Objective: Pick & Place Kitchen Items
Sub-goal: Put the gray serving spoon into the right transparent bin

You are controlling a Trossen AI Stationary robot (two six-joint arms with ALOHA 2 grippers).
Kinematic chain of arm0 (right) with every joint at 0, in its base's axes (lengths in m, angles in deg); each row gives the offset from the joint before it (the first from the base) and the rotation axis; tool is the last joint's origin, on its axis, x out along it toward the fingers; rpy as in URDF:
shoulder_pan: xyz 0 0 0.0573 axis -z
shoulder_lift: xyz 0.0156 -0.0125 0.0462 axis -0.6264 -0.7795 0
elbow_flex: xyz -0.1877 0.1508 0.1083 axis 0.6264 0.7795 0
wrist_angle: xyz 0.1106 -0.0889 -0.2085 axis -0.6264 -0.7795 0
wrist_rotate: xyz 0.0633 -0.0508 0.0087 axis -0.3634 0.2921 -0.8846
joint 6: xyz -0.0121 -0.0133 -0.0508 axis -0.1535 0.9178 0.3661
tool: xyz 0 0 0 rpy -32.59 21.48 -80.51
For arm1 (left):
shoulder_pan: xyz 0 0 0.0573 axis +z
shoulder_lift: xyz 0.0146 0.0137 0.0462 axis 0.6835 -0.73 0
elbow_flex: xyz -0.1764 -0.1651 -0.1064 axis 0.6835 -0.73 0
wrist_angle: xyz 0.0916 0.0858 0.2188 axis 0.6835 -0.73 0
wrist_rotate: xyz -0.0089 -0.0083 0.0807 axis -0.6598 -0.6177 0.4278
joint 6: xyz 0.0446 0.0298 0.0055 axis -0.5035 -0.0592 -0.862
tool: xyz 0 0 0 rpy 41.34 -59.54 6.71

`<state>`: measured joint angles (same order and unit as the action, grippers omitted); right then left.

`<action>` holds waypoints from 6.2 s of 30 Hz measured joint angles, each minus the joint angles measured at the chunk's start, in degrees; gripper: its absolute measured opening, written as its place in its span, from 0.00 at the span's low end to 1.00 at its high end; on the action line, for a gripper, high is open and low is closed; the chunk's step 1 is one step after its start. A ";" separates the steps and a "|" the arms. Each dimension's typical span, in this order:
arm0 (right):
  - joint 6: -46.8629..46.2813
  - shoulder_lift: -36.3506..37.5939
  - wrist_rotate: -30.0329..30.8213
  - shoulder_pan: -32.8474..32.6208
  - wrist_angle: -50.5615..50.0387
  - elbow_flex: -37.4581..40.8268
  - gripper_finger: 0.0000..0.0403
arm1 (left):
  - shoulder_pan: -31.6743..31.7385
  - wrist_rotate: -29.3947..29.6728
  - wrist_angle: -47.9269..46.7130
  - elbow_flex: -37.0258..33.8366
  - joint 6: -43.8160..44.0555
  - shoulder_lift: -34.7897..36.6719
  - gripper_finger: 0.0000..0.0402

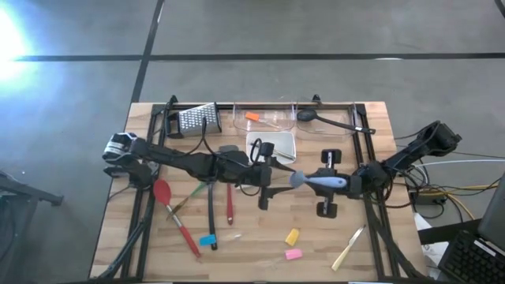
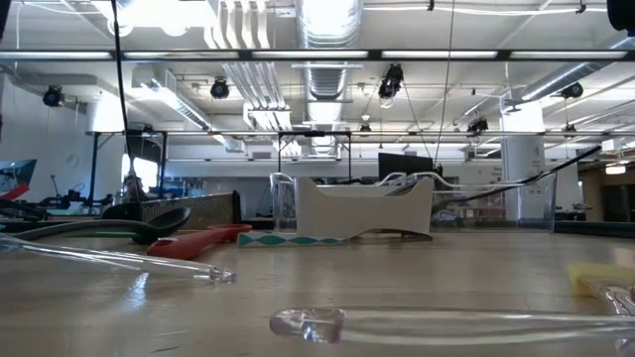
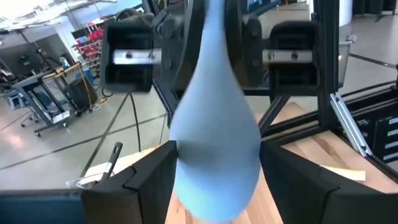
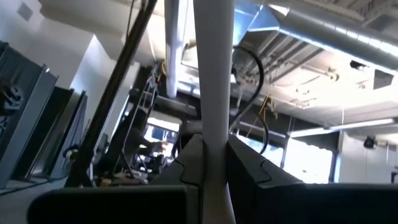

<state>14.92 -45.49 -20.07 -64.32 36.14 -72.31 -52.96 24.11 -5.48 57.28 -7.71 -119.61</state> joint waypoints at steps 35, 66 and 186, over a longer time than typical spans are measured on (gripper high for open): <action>-13.18 -0.37 -3.59 4.50 -13.06 -1.70 0.08 | 1.11 -0.26 -6.17 7.13 0.58 -4.02 0.27; -16.10 1.38 -9.21 4.39 -13.50 -5.06 0.32 | 1.08 0.82 -9.70 8.03 -1.92 -4.17 0.11; -50.96 15.56 17.43 25.66 -166.20 -59.59 0.12 | 5.62 20.59 -66.08 20.18 3.93 0.58 0.58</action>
<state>-36.04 -29.93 -2.64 -38.67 -130.06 -131.90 -47.34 44.70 -71.56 77.46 -3.77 -119.03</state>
